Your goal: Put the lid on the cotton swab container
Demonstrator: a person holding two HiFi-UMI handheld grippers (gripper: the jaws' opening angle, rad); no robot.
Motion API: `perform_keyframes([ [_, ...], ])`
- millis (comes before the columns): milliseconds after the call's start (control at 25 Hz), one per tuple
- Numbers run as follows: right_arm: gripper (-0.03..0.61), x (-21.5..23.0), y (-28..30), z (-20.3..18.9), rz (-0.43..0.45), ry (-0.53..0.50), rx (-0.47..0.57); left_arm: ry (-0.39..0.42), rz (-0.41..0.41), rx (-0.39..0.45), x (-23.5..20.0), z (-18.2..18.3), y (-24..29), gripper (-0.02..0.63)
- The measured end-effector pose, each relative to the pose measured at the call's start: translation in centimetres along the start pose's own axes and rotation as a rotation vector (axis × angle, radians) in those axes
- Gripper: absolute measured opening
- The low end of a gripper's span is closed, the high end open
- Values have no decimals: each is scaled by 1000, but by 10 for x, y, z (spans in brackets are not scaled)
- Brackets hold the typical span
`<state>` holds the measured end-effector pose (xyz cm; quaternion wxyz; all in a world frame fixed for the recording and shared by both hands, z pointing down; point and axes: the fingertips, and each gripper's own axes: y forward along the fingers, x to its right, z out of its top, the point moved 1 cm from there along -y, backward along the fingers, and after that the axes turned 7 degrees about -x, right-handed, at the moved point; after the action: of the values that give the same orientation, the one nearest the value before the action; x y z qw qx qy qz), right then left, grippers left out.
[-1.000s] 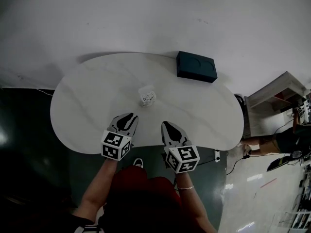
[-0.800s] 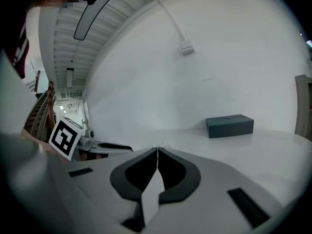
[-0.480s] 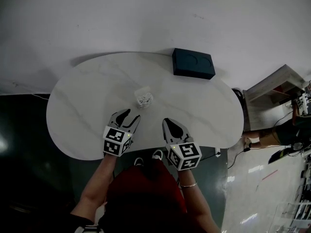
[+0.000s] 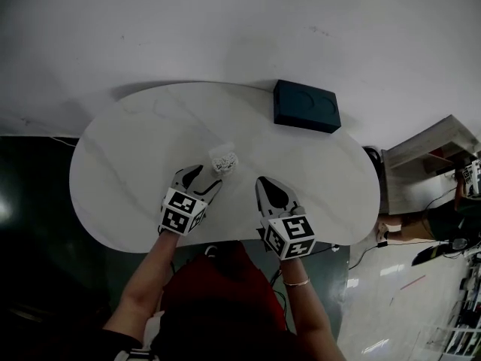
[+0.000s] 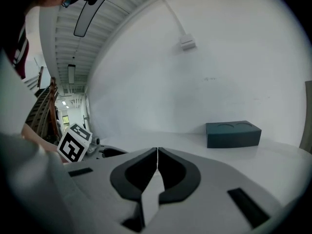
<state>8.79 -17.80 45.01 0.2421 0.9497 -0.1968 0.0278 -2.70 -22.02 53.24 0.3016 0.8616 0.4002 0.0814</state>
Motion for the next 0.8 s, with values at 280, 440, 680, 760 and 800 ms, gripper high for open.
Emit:
perform_keyframes([
  [280,17,15,22,16,41,-33,-9,24,-35,-18,-3,3,18,261],
  [440,15,20,32,23,67,-54,-24,43,-56,-26,-2,4,27,264],
  [680,17,26,49,32,103,-78,-33,79,-43,-35,-5,7,39,262],
  [760,16,27,54,34,118,-85,-39,91,-46,-38,-3,10,40,262],
  [800,16,28,57,35,125,-89,-41,96,-48,-38,-3,11,41,262],
])
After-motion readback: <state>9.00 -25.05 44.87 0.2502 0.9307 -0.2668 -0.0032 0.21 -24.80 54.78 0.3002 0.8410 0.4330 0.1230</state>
